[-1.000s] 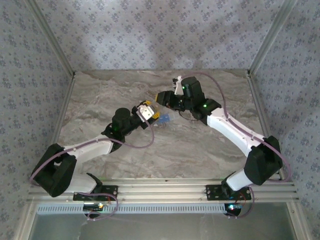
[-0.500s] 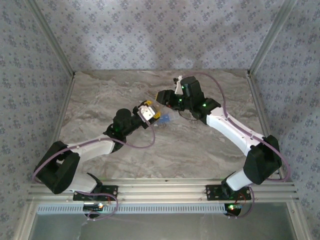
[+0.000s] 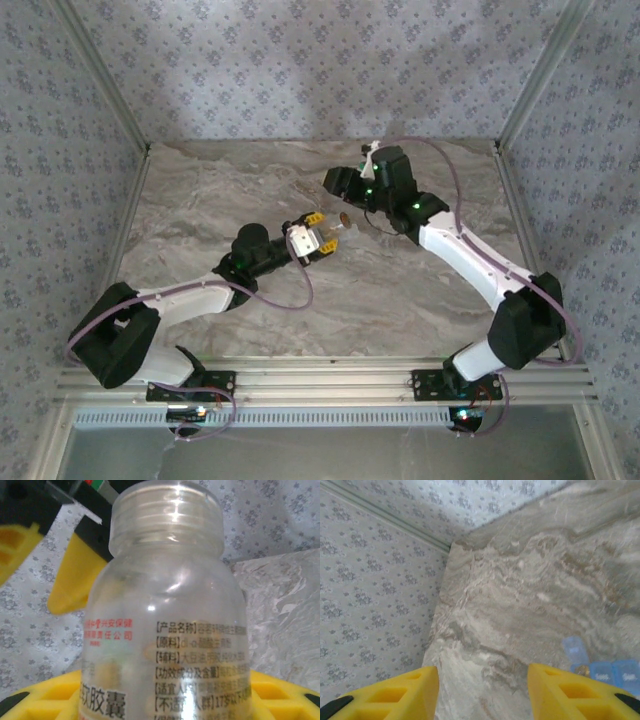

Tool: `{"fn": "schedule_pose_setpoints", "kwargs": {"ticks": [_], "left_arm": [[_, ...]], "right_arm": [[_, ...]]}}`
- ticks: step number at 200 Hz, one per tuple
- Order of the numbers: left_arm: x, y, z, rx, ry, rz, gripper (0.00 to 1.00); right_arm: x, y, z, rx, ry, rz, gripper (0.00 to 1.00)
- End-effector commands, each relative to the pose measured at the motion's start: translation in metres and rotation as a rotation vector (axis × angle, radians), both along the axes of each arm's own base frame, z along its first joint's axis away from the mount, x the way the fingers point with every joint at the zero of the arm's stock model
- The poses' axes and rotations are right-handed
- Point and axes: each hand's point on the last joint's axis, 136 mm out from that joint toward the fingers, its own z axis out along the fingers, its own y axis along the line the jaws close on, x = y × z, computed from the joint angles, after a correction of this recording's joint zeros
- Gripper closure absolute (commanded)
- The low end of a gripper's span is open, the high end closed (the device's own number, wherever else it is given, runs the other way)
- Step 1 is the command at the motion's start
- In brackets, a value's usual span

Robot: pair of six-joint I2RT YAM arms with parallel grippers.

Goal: Sort the pills into containers

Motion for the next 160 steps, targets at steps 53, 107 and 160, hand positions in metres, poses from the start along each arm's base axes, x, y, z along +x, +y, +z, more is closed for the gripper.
{"fn": "schedule_pose_setpoints", "kwargs": {"ticks": [53, 107, 160], "left_arm": [[0.008, 0.036, 0.021, -0.141, 0.142, -0.154, 1.00], [-0.013, 0.041, 0.015, -0.071, 0.165, -0.219, 1.00], [-0.022, 0.042, 0.012, -0.043, 0.173, -0.246, 1.00]], "right_arm": [[-0.040, -0.021, 0.078, -0.457, -0.889, 0.767, 0.50], [-0.105, -0.017, 0.049, -0.551, -1.266, 1.162, 0.49], [-0.126, 0.009, 0.016, -0.728, -1.287, 1.412, 0.46]]}}
